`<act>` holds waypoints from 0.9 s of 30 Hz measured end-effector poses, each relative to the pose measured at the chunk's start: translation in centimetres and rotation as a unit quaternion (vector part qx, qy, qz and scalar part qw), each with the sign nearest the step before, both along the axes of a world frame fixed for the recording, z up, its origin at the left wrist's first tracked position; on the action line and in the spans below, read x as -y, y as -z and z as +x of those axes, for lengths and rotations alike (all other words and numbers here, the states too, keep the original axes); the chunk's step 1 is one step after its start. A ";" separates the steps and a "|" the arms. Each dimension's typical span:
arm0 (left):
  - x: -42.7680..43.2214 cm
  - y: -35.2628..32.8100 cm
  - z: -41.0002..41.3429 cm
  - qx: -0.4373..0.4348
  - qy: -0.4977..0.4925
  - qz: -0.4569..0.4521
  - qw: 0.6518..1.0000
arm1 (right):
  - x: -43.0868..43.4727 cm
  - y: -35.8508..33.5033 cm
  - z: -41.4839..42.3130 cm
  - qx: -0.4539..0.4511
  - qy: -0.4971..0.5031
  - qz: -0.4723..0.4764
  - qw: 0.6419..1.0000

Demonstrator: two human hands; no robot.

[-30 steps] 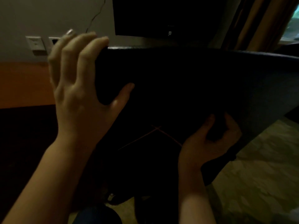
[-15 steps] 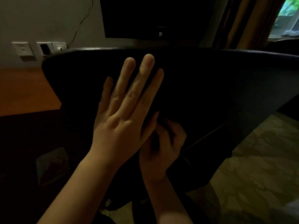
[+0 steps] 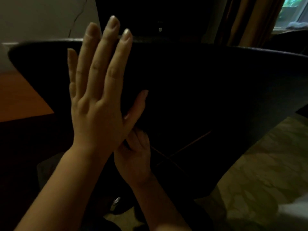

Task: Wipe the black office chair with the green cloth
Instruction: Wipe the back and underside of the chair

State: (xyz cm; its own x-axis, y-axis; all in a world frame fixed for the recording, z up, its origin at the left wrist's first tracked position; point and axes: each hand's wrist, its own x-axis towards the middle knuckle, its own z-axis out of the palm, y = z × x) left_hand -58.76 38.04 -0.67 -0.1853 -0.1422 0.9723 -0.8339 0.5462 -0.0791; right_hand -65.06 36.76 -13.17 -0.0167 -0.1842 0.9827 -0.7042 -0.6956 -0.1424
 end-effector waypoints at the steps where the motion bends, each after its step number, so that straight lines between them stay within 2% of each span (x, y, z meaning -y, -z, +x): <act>1: 0.2 0.0 0.1 -0.004 0.002 0.003 1.000 | 0.1 -0.3 -0.3 0.023 -0.009 -0.003 1.000; 7: 1.1 0.4 1.5 -0.020 0.015 0.001 1.000 | -1.2 -2.3 -5.6 0.104 0.100 -0.035 0.989; 12: 1.1 0.5 1.6 -0.038 0.035 0.012 0.999 | -1.8 -3.4 -10.9 0.291 0.203 -0.057 0.933; 16: 0.7 0.4 1.1 -0.039 0.040 0.024 0.998 | -1.5 -3.5 -12.8 0.382 0.187 -0.046 0.904; 23: -0.6 0.4 0.0 -0.070 0.049 0.051 0.995 | -1.8 -4.1 -12.1 0.382 0.180 -0.040 0.905; 27: -1.5 0.5 -0.1 -0.061 0.040 0.075 0.995 | -2.4 -3.6 -10.3 0.317 0.200 -0.044 0.926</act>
State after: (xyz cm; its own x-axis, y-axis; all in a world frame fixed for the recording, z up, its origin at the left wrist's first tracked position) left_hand -58.85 39.55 -1.15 -0.0844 -0.2768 0.9572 -0.7863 0.6086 0.1067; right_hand -75.31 39.12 -9.55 -0.6448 0.0416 0.7632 -0.7026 -0.4252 -0.5705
